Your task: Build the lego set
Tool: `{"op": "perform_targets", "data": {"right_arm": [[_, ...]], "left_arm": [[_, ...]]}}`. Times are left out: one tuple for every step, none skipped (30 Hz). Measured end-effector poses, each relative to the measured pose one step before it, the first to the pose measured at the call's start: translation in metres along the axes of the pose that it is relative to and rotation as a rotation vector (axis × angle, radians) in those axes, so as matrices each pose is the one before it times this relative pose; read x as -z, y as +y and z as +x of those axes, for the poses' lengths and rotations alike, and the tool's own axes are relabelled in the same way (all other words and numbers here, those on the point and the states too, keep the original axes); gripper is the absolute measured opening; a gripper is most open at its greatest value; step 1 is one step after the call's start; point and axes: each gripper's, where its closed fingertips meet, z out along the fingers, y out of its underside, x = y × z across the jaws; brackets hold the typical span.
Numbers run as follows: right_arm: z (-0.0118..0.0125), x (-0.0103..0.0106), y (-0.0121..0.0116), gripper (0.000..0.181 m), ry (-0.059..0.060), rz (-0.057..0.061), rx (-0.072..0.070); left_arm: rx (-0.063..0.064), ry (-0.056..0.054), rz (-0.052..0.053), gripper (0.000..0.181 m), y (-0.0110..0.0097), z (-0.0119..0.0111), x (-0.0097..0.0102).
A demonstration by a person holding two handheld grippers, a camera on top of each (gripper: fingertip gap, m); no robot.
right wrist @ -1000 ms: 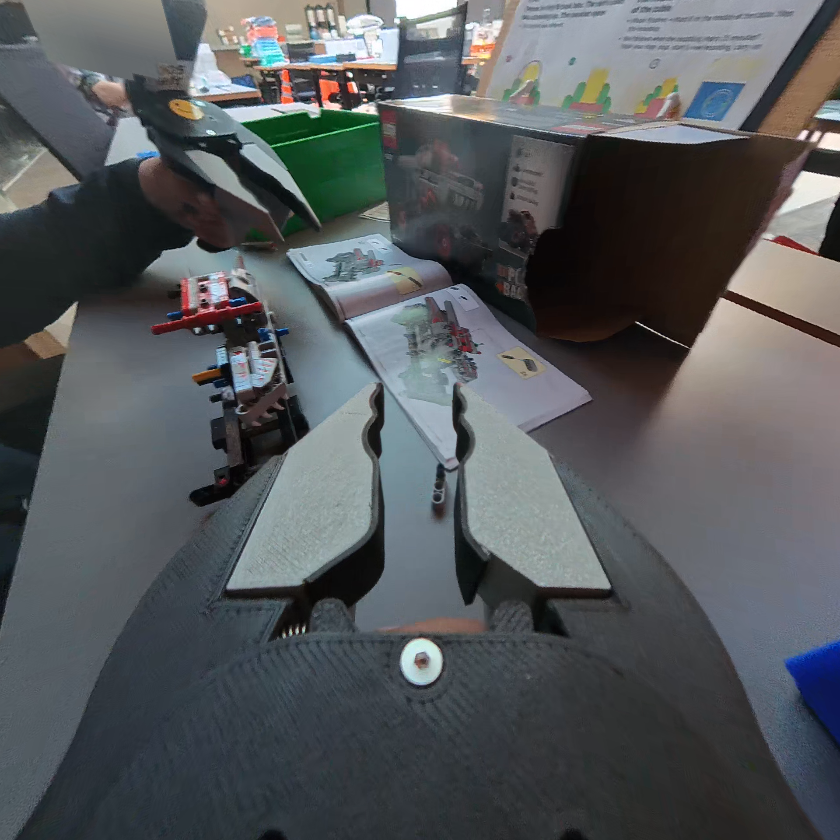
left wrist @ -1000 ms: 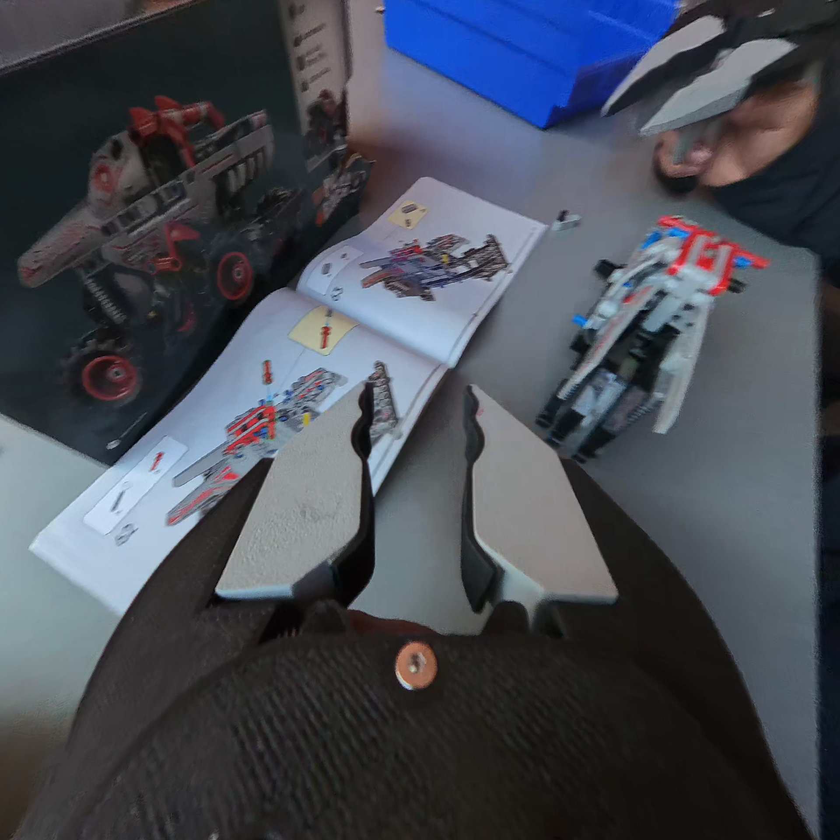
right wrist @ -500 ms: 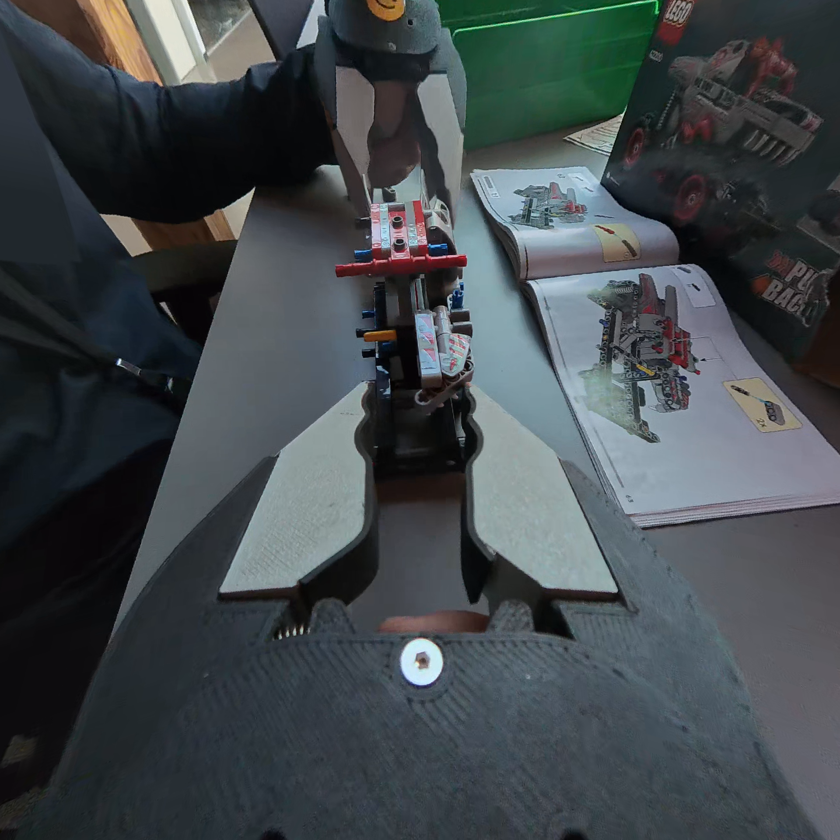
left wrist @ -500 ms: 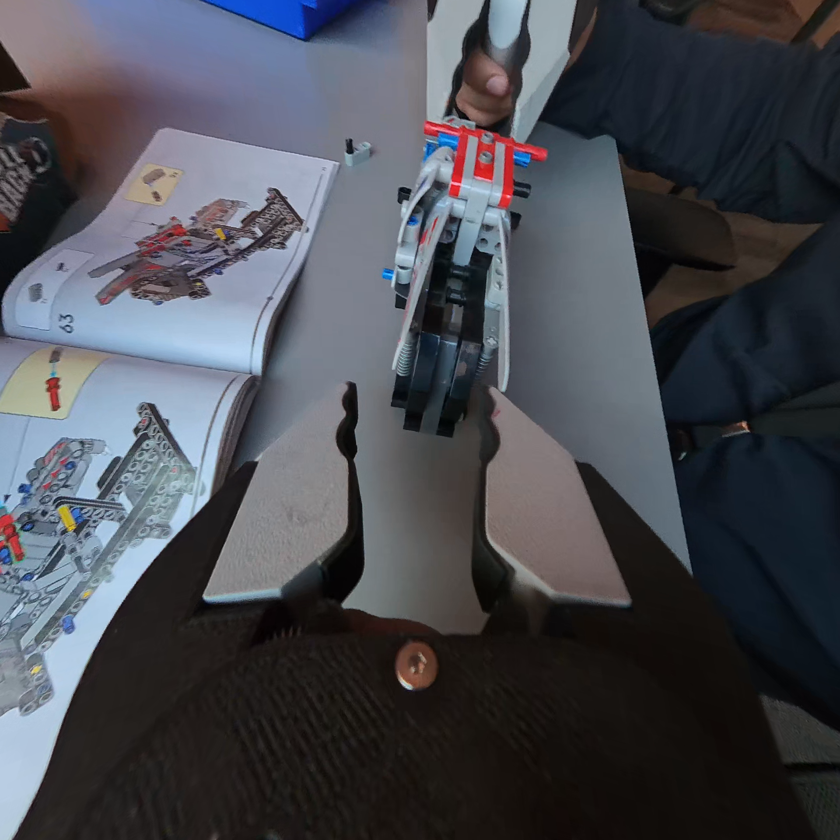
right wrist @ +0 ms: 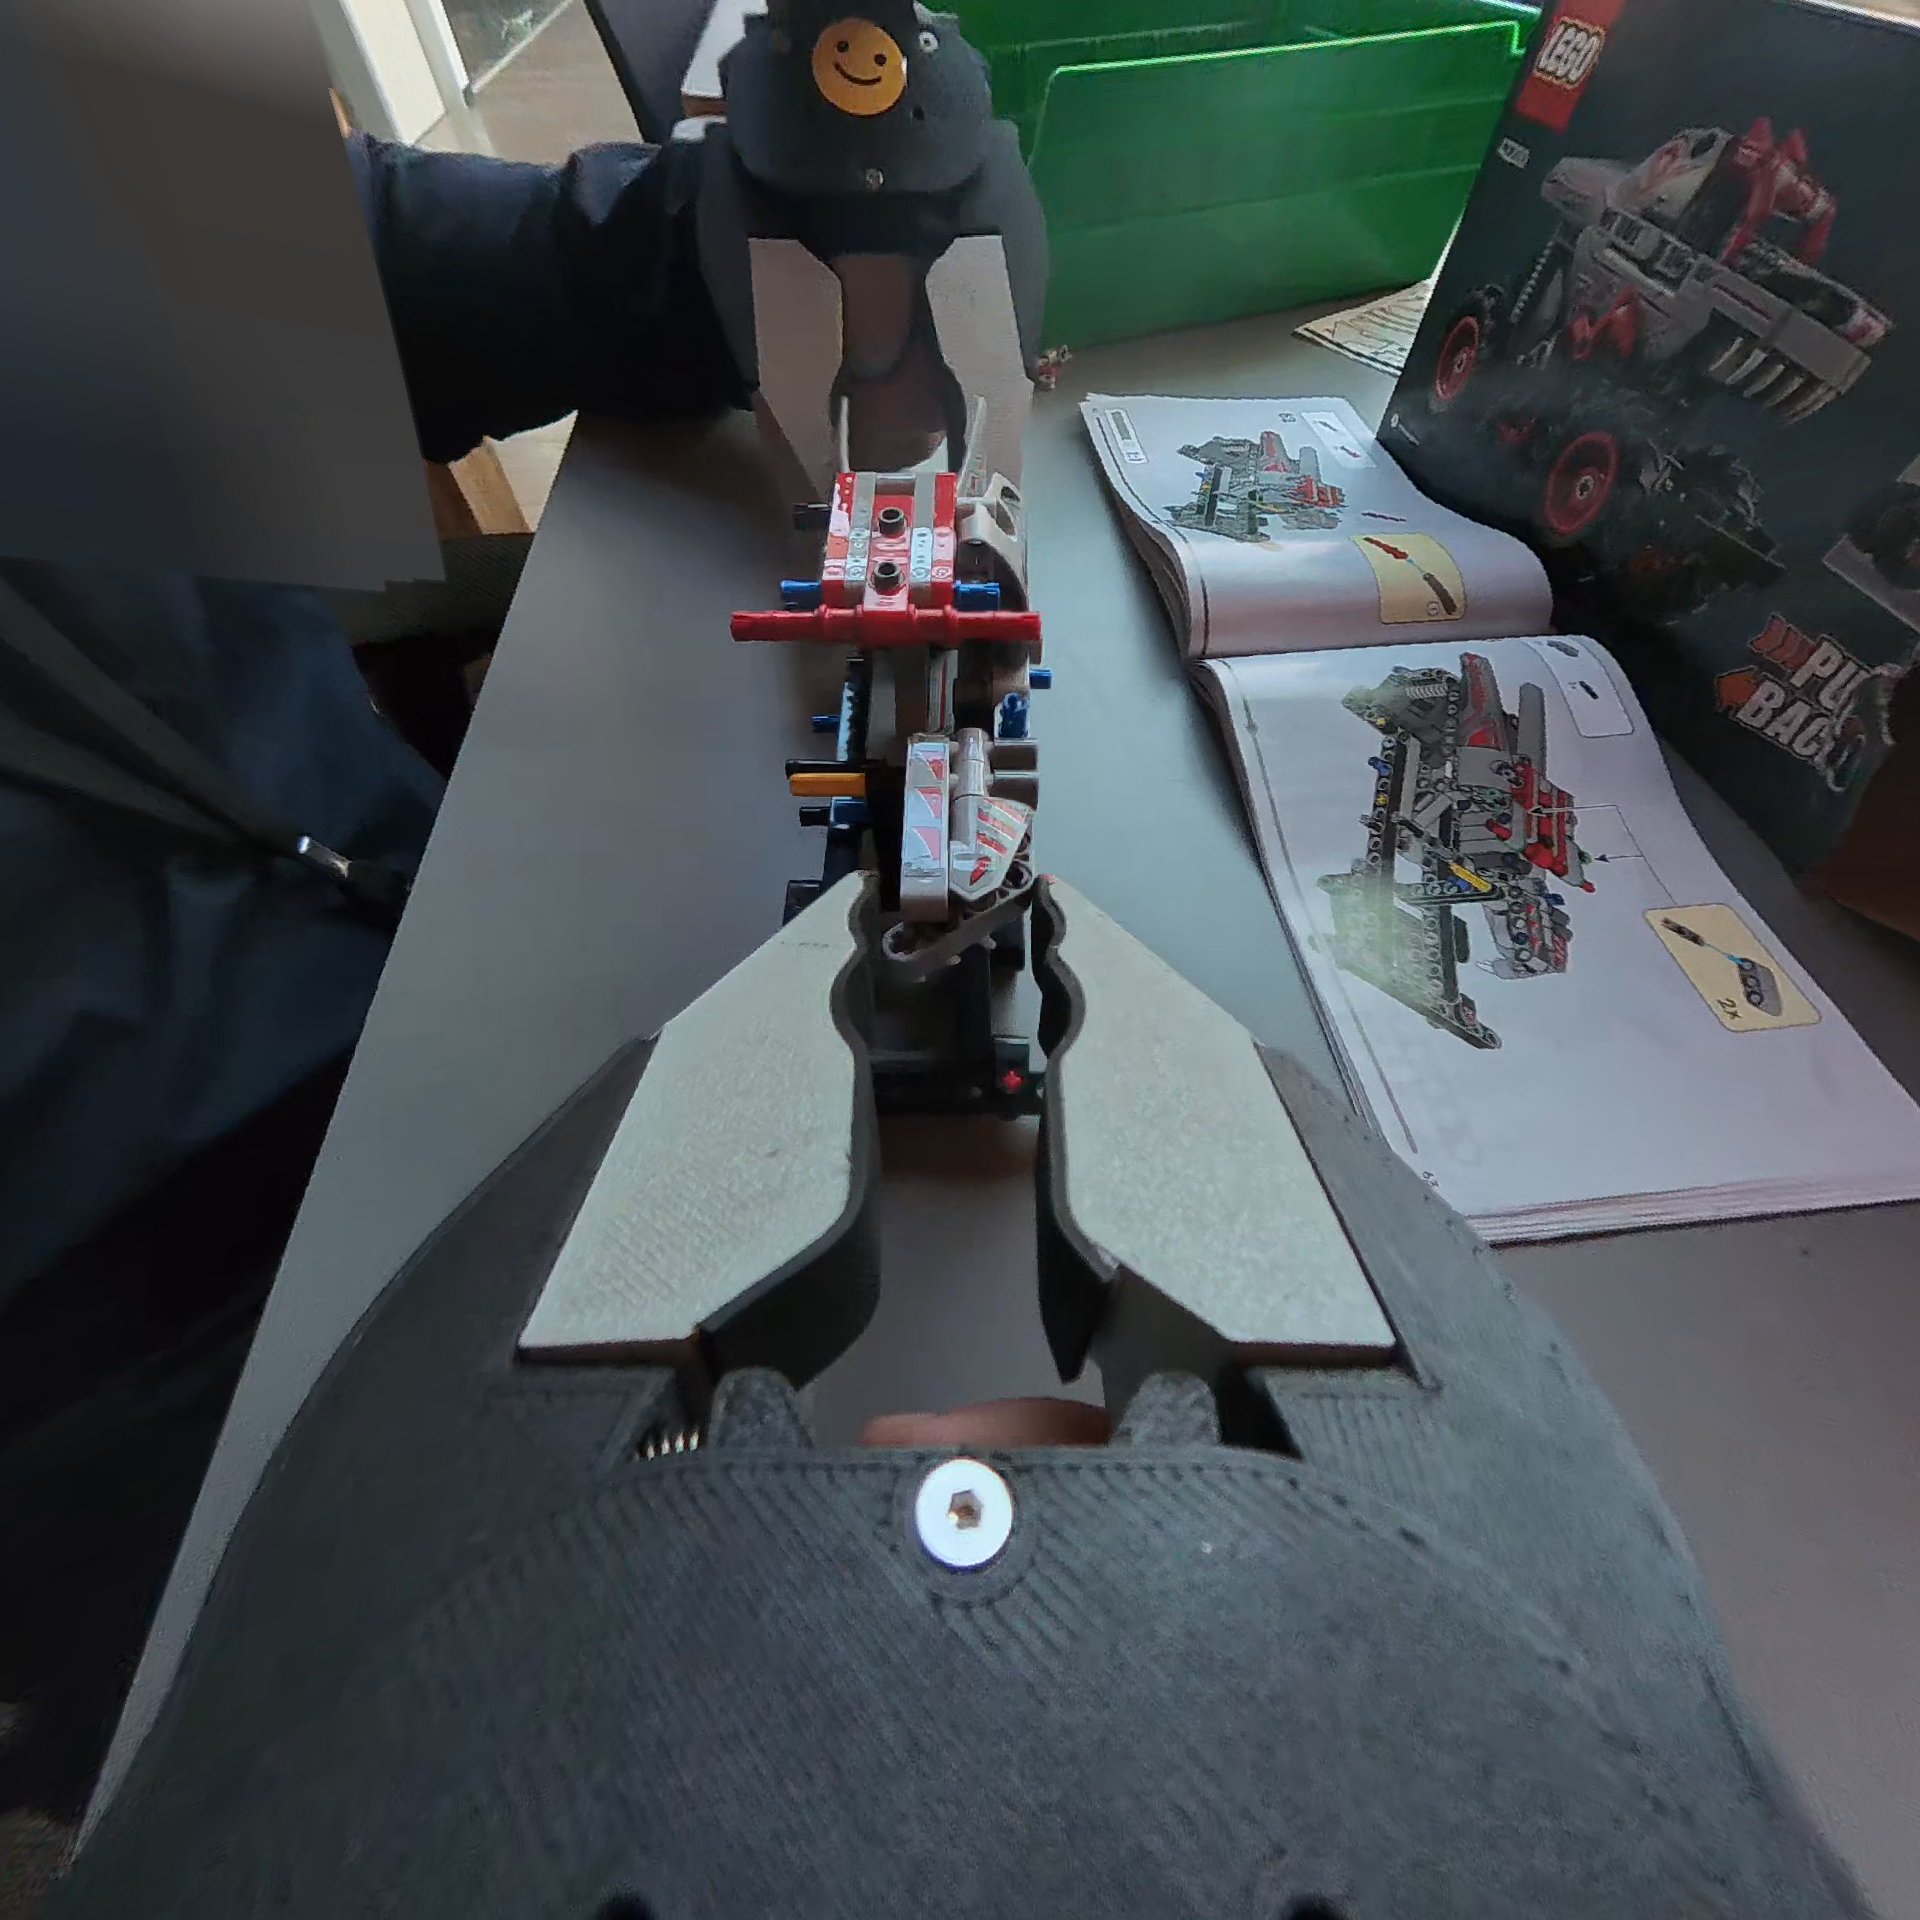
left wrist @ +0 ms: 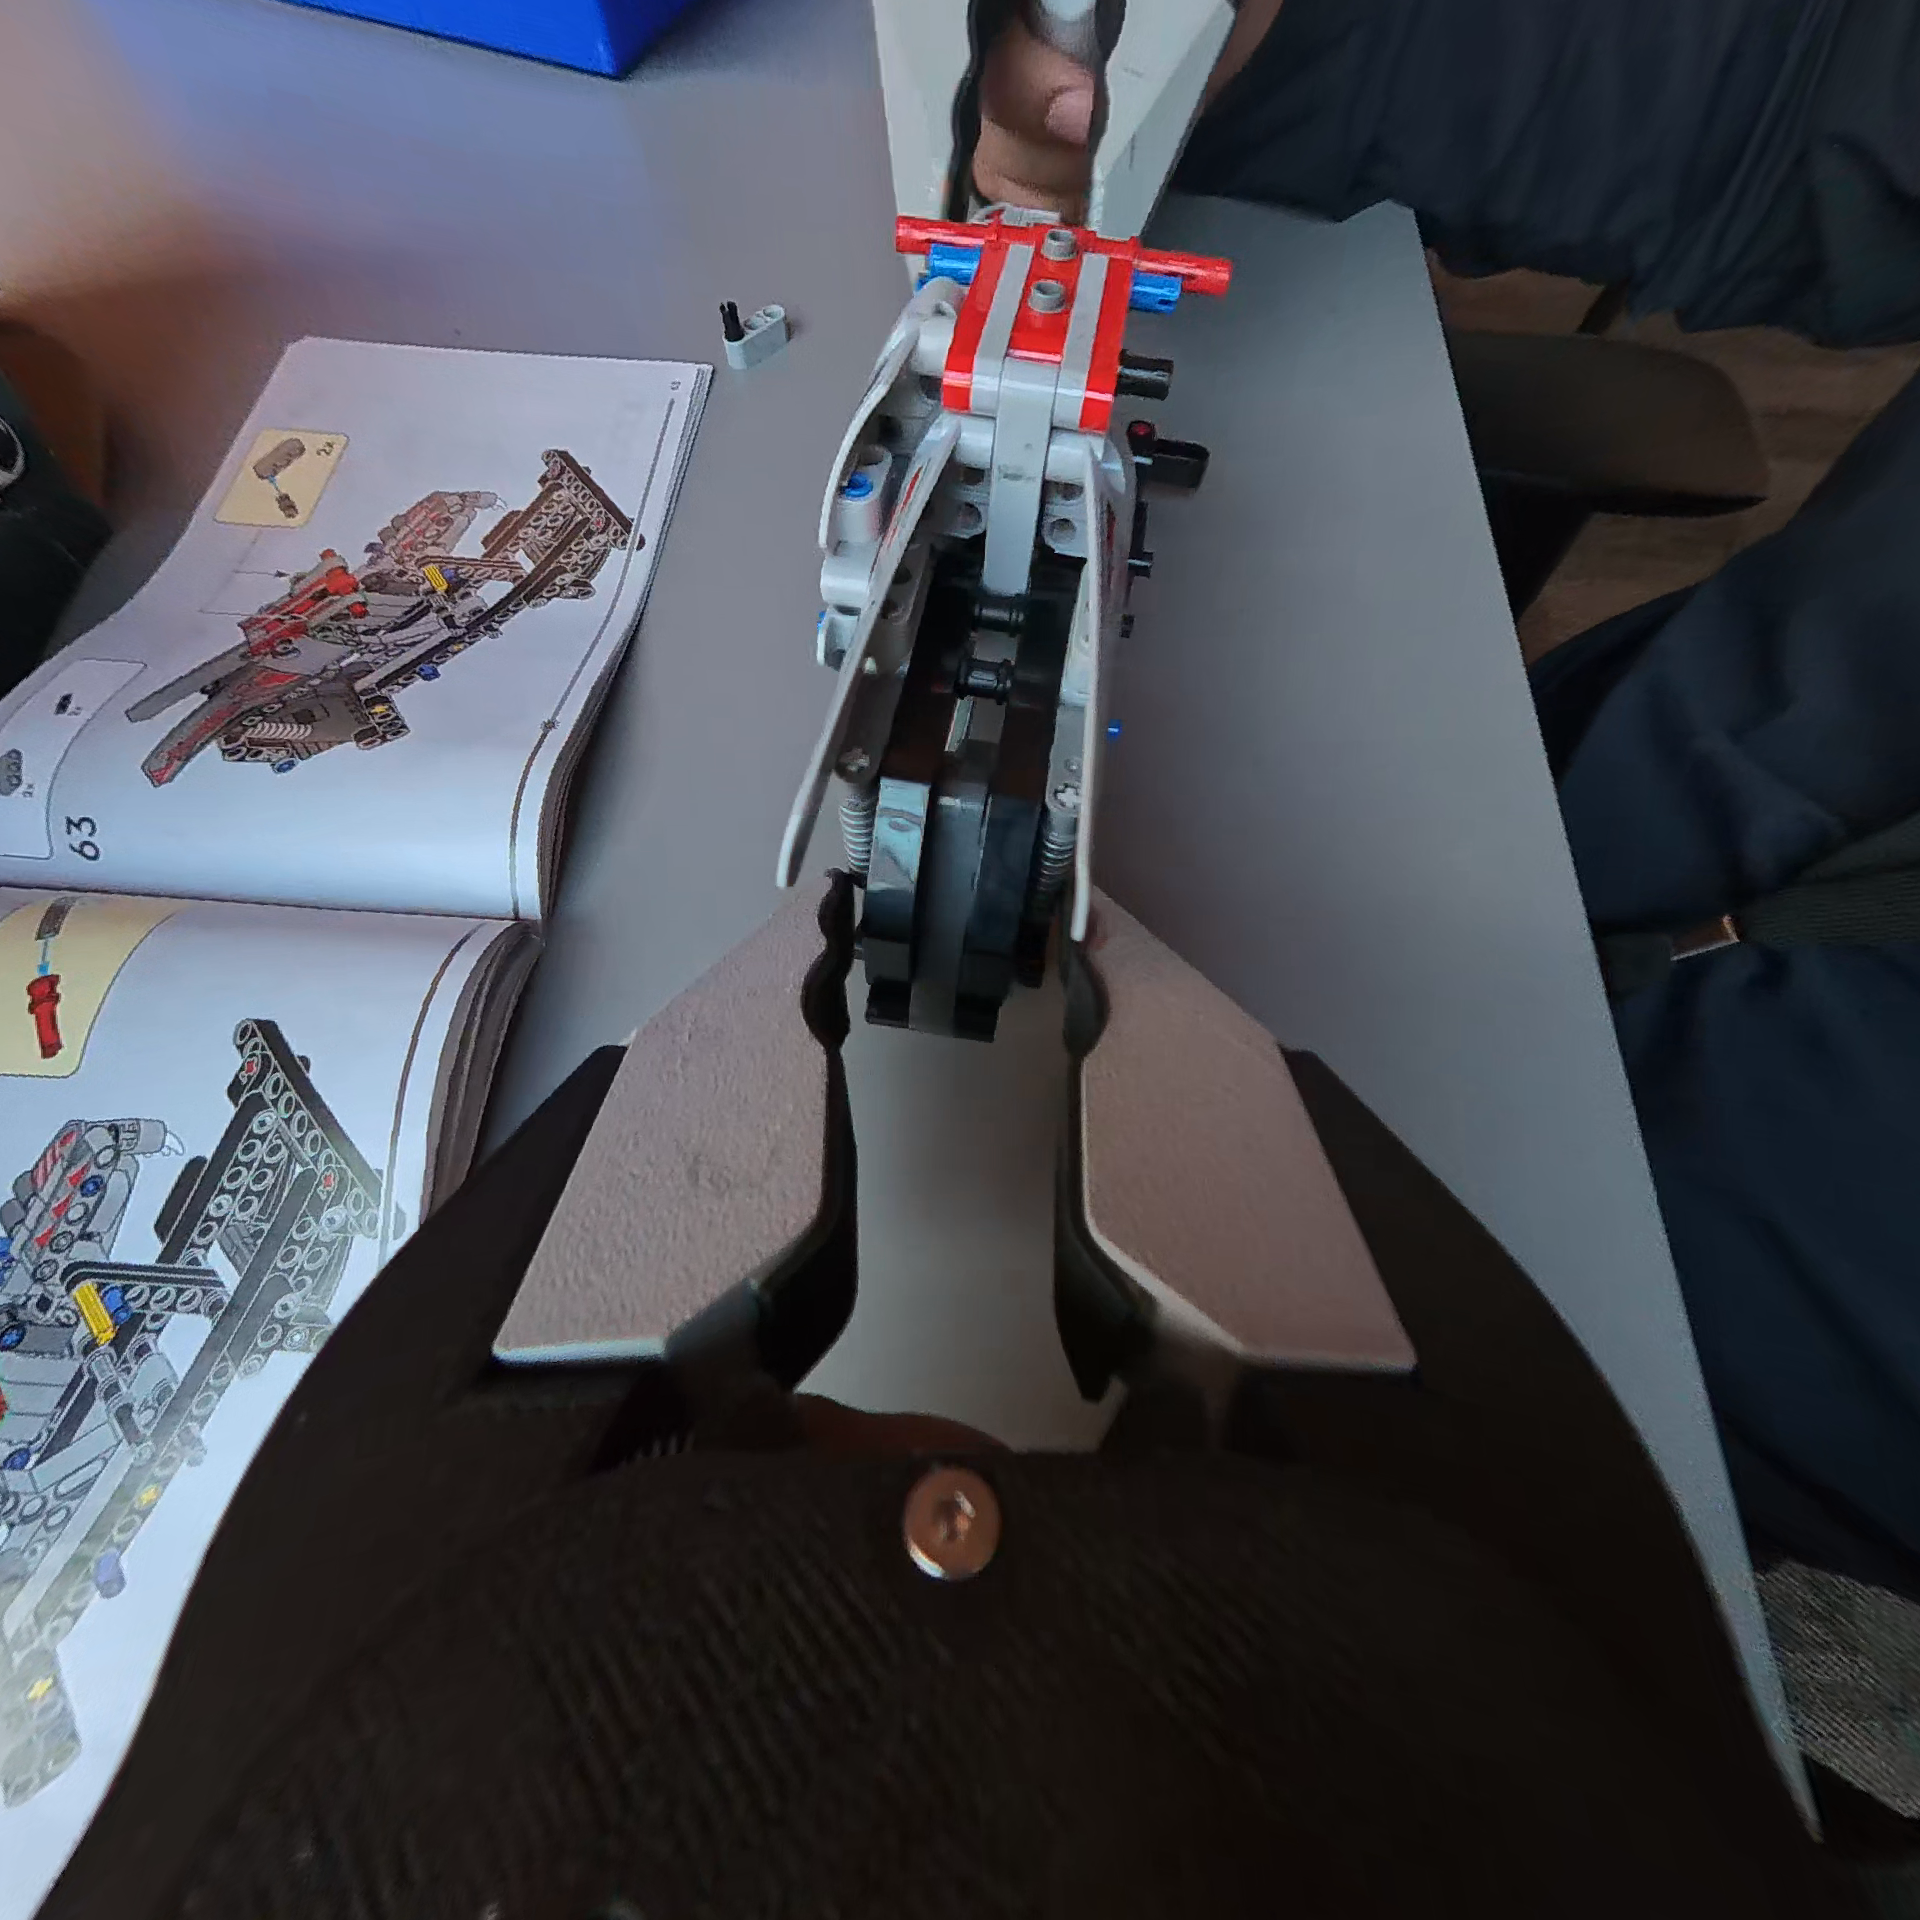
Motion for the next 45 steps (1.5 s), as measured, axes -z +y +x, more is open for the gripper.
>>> {"op": "perform_targets", "data": {"right_arm": [[-0.00309,-0.00048,-0.00031,0.026,-0.0134,-0.0009,0.0049],[-0.00395,-0.00065,-0.0003,0.027,-0.0183,-0.0016,0.0055],[-0.00443,-0.00082,-0.00032,0.028,-0.0215,-0.0012,0.0039],[-0.00556,-0.00091,-0.00035,0.03,-0.0295,-0.0003,0.0004],[-0.0069,-0.00107,-0.00048,0.032,-0.0378,0.0002,-0.0023],[-0.00756,-0.00146,-0.00063,0.032,-0.041,0.0004,-0.0007],[-0.00803,-0.00205,-0.00074,0.033,-0.0411,0.0009,0.001],[-0.00803,-0.00293,-0.00081,0.033,-0.0409,0.0007,0.0018],[-0.00793,-0.00371,-0.00121,0.034,-0.0411,0.0006,-0.0003],[-0.00676,-0.00485,-0.00175,0.034,-0.0351,0.0007,-0.0008],[-0.00476,-0.00591,-0.00253,0.035,-0.0226,0.0017,0.002],[-0.0024,-0.00737,-0.00334,0.034,-0.0087,0.0032,0.0061],[-0.00121,-0.00891,-0.00391,0.036,-0.0005,0.0025,0.0094],[-0.00224,-0.00976,-0.00408,0.039,-0.0045,-0.0008,0.0131],[-0.00314,-0.01032,-0.00464,0.039,-0.0071,0.0008,0.0172],[-0.00299,-0.01058,-0.0054,0.039,-0.0028,0.0059,0.0191],[-0.00309,-0.01072,-0.00536,0.041,-0.0026,0.0071,0.0186],[-0.00327,-0.01007,-0.003,0.043,-0.0038,-0.0047,0.0201],[-0.00289,-0.00752,0.00081,0.043,-0.0012,-0.0248,0.0304],[-0.00216,-0.00382,0.0035,0.042,0.0022,-0.0333,0.0403],[-0.00002,0.00003,0.00462,0.041,0.011,-0.0267,0.0348],[0.0033,0.00337,0.00427,0.039,0.0251,-0.0124,0.0152],[0.00542,0.00584,0.00282,0.038,0.0303,0.0026,-0.0081],[0.00598,0.00758,0.00121,0.037,0.0262,0.0129,-0.024],[0.00642,0.00835,-0.00074,0.037,0.0257,0.0225,-0.0274],[0.00738,0.00838,-0.00231,0.036,0.0307,0.0284,-0.0208],[0.00899,0.00817,-0.00293,0.036,0.0398,0.0276,-0.0116],[0.01092,0.00738,-0.00197,0.036,0.0514,0.0195,-0.0034],[0.01295,0.00672,-0.0003,0.036,0.0615,0.0084,0.0009],[0.01467,0.00606,0.00126,0.036,0.0684,0.0003,-0.001],[0.01529,0.00516,0.00227,0.034,0.0685,-0.0032,-0.0077],[0.01414,0.00408,0.00271,0.032,0.0562,-0.0028,-0.0165],[0.01225,0.00314,0.00315,0.031,0.0422,-0.0027,-0.0249],[0.01082,0.00249,0.00336,0.031,0.0327,-0.0033,-0.0292],[0.00961,0.00202,0.00327,0.031,0.0266,-0.0038,-0.0281],[0.00803,0.00174,0.00313,0.03,0.0202,-0.0046,-0.0235],[0.00591,0.00153,0.00268,0.031,0.0117,-0.0059,-0.0173],[0.00497,0.0014,0.00213,0.03,0.0121,-0.0063,-0.0113],[0.00644,0.00143,0.00149,0.029,0.0263,-0.0049,-0.0074],[0.00783,0.00129,0.00149,0.027,0.0377,-0.0054,-0.0084],[0.00753,0.00109,0.00147,0.025,0.0349,-0.007,-0.0138],[0.00544,0.00077,0.00111,0.023,0.0191,-0.0047,-0.0183],[0.00292,0.00064,0.00079,0.023,0.0017,-0.0029,-0.0183],[0.00236,0.00095,0.0003,0.021,0.0001,-0.0022,-0.0144],[0.0031,0.00128,-0.0004,0.02,0.0095,0.0026,-0.0077]], "left_arm": [[-0.0101,-0.0025,0.0045,0.036,0.00029,-0.00076,0.00081],[-0.0037,-0.0033,0.004,0.035,0.00051,-0.0014,0.00093],[0.0044,0.0011,0.0026,0.035,0.00069,-0.00144,0.00103],[0.0114,0.0021,0.0016,0.036,0.00092,-0.00172,0.00112],[0.0144,-0.0041,0.0011,0.036,0.00095,-0.00288,0.00117],[0.0164,-0.016,0.0015,0.037,0.00071,-0.00471,0.0013],[0.0183,-0.0272,0.002,0.037,0.00035,-0.00637,0.0009],[0.0173,-0.0283,0.0037,0.039,-0.00013,-0.00649,0.00078],[0.0145,-0.022,-0.0004,0.039,0.00043,-0.00538,0.00028],[0.015,-0.026,0.0017,0.041,0.00021,-0.00585,-0.00011],[0.0117,-0.0316,-0.0011,0.045,0.00038,-0.00623,-0.00062],[0.0073,-0.0406,-0.0061,0.046,0.00082,-0.00682,-0.00104],[0.0023,-0.0399,-0.007,0.041,0.00083,-0.00608,-0.00117],[0.0004,-0.0191,-0.0041,0.04,0.00023,-0.00278,-0.00104],[0.0083,-0.0107,0.0057,0.04,-0.00137,-0.0018,-0.00055],[0.0151,-0.0177,0.0116,0.04,-0.00215,-0.00337,0.00013],[0.0245,-0.0353,0.0104,0.038,-0.00185,-0.0066,0.00002],[0.0268,-0.0283,0.0085,0.037,-0.00142,-0.00647,0.00019],[0.0272,-0.012,0.0058,0.037,-0.00059,-0.00454,0.00023],[0.0263,0.0091,0.0033,0.037,-0.00006,-0.00182,0.00052],[0.0212,0.0142,0.0047,0.038,-0.00011,-0.0012,0.00108],[0.0174,0.0044,0.0071,0.038,-0.00033,-0.00234,0.00161],[0.0092,0.0091,0.0059,0.037,-0.0001,-0.00104,0.00177],[0.0007,0.0213,-0.0009,0.037,0.00101,0.00127,0.00164],[-0.0078,0.0198,-0.0063,0.037,0.00166,0.00196,0.00138],[-0.016,0.0151,-0.0071,0.037,0.00175,0.00219,0.00108],[-0.0233,0.0079,-0.0087,0.037,0.00182,0.00186,0.00076],[-0.0221,-0.004,-0.0088,0.037,0.00163,0.00059,0.00031],[-0.0165,0.0046,-0.0083,0.037,0.00138,0.00203,0.00008],[-0.0094,0.0208,-0.0079,0.037,0.00133,0.00416,-0.00018],[-0.0051,0.0234,-0.0075,0.037,0.0011,0.0044,-0.00023],[-0.0066,0.0154,-0.0051,0.038,0.00095,0.00319,0.00001],[-0.0114,0.0125,-0.0008,0.038,0.00052,0.00289,0.00023],[-0.0103,0.0026,-0.0002,0.038,0.00054,0.00106,0.0006],[-0.0026,-0.008,-0.0002,0.038,0.00056,-0.00116,0.00061],[0.0047,-0.0056,0.001,0.038,0.00023,-0.00153,0.00075],[0.0079,-0.0001,0.0037,0.038,-0.00014,-0.00113,0.00082],[0.0063,-0.0007,0.0034,0.038,-0.00024,-0.00139,0.00118],[0.003,-0.0061,0.0042,0.038,-0.00034,-0.00212,0.00149],[0.0033,-0.0126,0.0055,0.038,-0.00047,-0.00306,0.00186],[0.0061,-0.0111,0.006,0.038,-0.00076,-0.00295,0.0019],[0.0076,-0.0031,0.0084,0.038,-0.001,-0.00171,0.00189],[0.009,-0.0007,0.0111,0.037,-0.00144,-0.00119,0.00147],[0.0079,-0.0002,0.0089,0.037,-0.00113,-0.00093,0.00089],[0.005,-0.0012,0.0027,0.037,-0.0004,-0.00086,0.0003]]}}
